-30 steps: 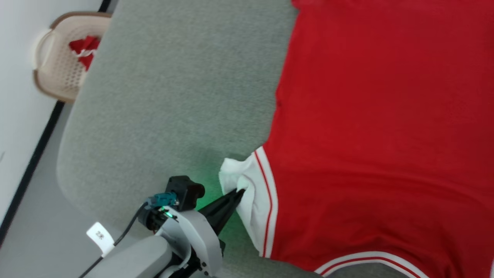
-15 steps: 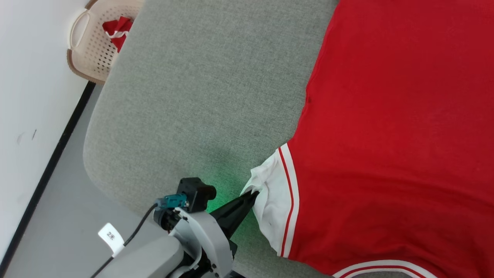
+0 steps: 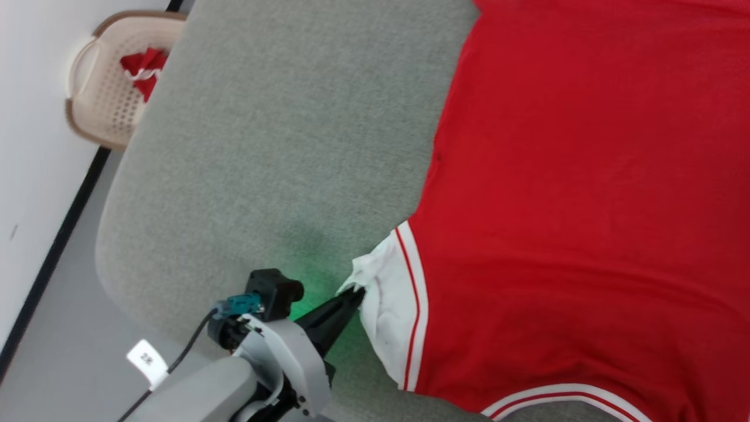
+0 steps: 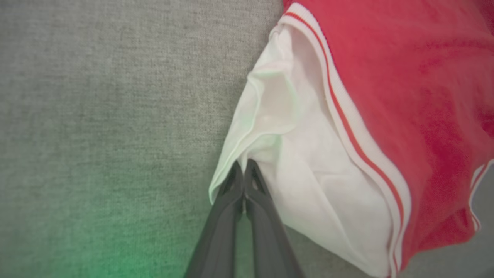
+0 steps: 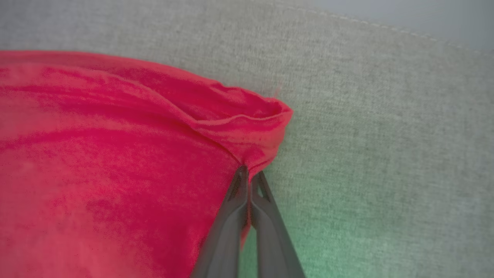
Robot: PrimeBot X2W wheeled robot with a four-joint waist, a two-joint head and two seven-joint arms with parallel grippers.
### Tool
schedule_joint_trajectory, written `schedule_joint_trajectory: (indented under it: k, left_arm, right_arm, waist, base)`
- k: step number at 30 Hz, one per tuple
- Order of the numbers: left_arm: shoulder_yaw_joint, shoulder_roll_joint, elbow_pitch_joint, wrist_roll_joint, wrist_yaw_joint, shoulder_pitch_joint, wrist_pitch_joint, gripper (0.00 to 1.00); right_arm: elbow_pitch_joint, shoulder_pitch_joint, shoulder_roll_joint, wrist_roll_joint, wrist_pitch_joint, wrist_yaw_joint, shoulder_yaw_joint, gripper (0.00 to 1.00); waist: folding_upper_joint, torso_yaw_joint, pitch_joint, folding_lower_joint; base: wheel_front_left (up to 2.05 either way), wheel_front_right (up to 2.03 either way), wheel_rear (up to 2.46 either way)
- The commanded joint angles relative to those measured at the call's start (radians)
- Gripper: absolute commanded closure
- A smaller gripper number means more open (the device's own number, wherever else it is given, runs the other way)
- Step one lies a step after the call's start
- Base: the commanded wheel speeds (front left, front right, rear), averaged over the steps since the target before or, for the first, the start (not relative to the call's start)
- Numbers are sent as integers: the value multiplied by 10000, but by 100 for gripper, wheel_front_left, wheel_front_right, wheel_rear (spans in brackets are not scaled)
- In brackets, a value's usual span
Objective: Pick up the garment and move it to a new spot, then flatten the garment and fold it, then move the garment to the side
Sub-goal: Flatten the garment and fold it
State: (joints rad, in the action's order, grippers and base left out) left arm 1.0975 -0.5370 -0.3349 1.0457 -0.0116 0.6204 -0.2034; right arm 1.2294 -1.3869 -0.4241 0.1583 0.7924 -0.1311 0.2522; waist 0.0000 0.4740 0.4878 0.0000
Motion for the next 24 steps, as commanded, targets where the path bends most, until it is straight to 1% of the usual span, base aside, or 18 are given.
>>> schedule_joint_trajectory:
  k: [1,5,8,11,14,16,18,21,24]
  left_arm:
    - [-72,-206,-373,24,305,-90,83,100]
    - [-121,-494,-287,73,413,-282,44,100]
    - [-147,-715,-168,115,506,-429,47,100]
    - [-197,-907,5,196,575,-582,41,100]
    - [-207,-1150,186,223,684,-733,68,100]
    - [-236,-1282,315,290,753,-824,65,100]
    - [-224,-1432,453,258,820,-903,99,100]
    - [-253,-1617,639,314,910,-986,131,100]
    - [-293,-1800,838,342,1029,-1067,129,100]
  right_arm:
    - [415,795,237,42,215,8,-15,100]
    - [316,986,877,-285,-367,2,-480,100]
    - [267,1295,1317,-808,-816,1,-945,100]
    - [103,1757,1583,-1551,-1156,2,-1582,100]
    - [-409,2455,1740,-2520,-1302,5,-2374,100]
    - [-1064,3143,1617,-3219,-1212,11,-2975,100]
    - [-1968,4024,1373,-4119,-910,13,-3492,100]
    - [-3904,5624,685,-5439,-294,17,-4077,100]
    - [-6078,7372,35,-6551,356,18,-4059,100]
  waist:
    - [0,-409,-398,0]
    - [0,-926,-872,0]
    - [0,-1313,-1235,0]
    - [0,-1672,-1567,0]
    - [0,-2036,-1828,0]
    - [0,-2242,-1969,0]
    - [0,-2422,-2092,0]
    - [0,-2659,-2210,0]
    - [0,-2880,-2254,0]
  base:
    - [0,0,0]
    - [0,0,0]
    - [0,0,0]
    - [0,0,0]
    - [0,0,0]
    - [0,0,0]
    - [0,0,0]
    - [0,0,0]
    - [0,0,0]
